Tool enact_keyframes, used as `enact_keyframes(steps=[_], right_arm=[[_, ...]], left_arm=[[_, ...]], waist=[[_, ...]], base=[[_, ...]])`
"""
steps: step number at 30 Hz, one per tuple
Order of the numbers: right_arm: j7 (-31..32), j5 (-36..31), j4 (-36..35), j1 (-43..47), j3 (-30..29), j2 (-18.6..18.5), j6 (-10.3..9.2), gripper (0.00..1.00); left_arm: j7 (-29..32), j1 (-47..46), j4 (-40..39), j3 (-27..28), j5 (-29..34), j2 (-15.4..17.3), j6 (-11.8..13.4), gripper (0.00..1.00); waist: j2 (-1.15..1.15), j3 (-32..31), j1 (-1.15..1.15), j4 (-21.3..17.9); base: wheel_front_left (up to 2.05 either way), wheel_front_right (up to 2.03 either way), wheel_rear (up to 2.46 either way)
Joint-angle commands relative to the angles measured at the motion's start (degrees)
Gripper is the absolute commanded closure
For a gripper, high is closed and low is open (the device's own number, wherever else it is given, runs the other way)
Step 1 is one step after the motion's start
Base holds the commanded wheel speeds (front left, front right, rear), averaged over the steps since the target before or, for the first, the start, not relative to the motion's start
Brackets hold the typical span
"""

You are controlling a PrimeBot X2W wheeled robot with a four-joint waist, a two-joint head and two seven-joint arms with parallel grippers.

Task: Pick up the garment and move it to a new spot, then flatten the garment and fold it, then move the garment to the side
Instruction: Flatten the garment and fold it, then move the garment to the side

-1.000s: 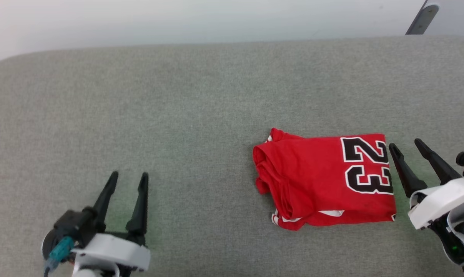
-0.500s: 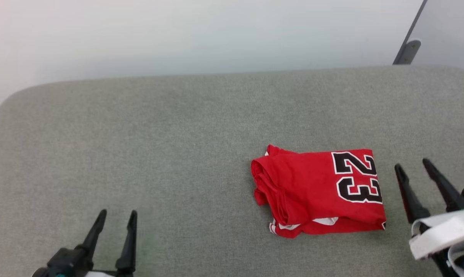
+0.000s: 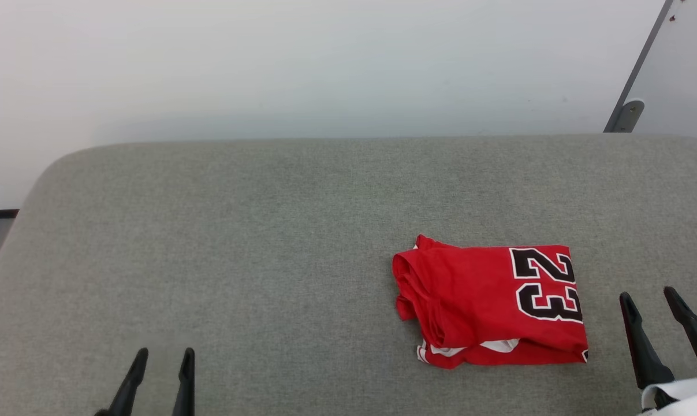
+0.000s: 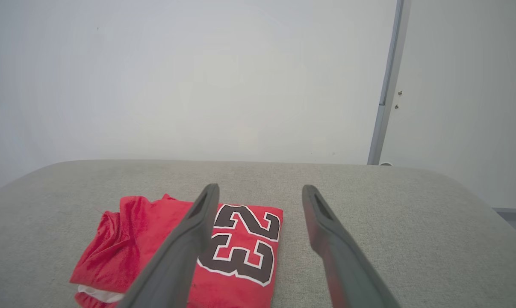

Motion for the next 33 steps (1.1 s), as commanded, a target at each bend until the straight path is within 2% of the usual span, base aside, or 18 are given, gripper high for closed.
enact_keyframes(steps=[1, 10, 24, 30, 33], right_arm=[[0.6, -0.8, -1.3, 1.5, -0.9, 0.6, -0.09, 0.00], [2.5, -1.3, -6.0, 5.4, -4.0, 2.3, -0.09, 0.00], [3.4, -1.4, -7.6, 5.8, -5.2, 3.1, -0.09, 0.00], [5.8, -0.9, -7.2, 2.5, -2.2, 1.2, -0.09, 0.00], [11.0, 0.3, -5.6, -1.4, 0.2, -0.7, -0.09, 0.00]], left_arm=[[0.1, 1.2, -1.1, 0.3, 0.1, -0.3, 0.0, 0.00], [0.1, 4.7, -4.8, 1.3, -0.1, -1.6, 0.0, 0.00], [0.1, 4.4, -4.9, 1.2, 0.5, -2.1, 0.0, 0.00], [0.1, 3.4, -4.4, 0.7, 0.7, -2.6, 0.0, 0.00], [0.0, 1.7, -4.5, 0.0, 1.0, -2.6, 0.0, 0.00]], waist=[[0.00, -0.2, 0.00, 0.2], [0.00, -0.5, 0.00, 0.6], [0.00, -0.6, 0.00, 1.1], [0.00, 0.8, 0.00, 1.2], [0.00, 2.5, 0.00, 1.3]], base=[[0.00, 0.00, 0.00], [0.00, 0.00, 0.00], [0.00, 0.00, 0.00], [0.00, 0.00, 0.00], [0.00, 0.00, 0.00]])
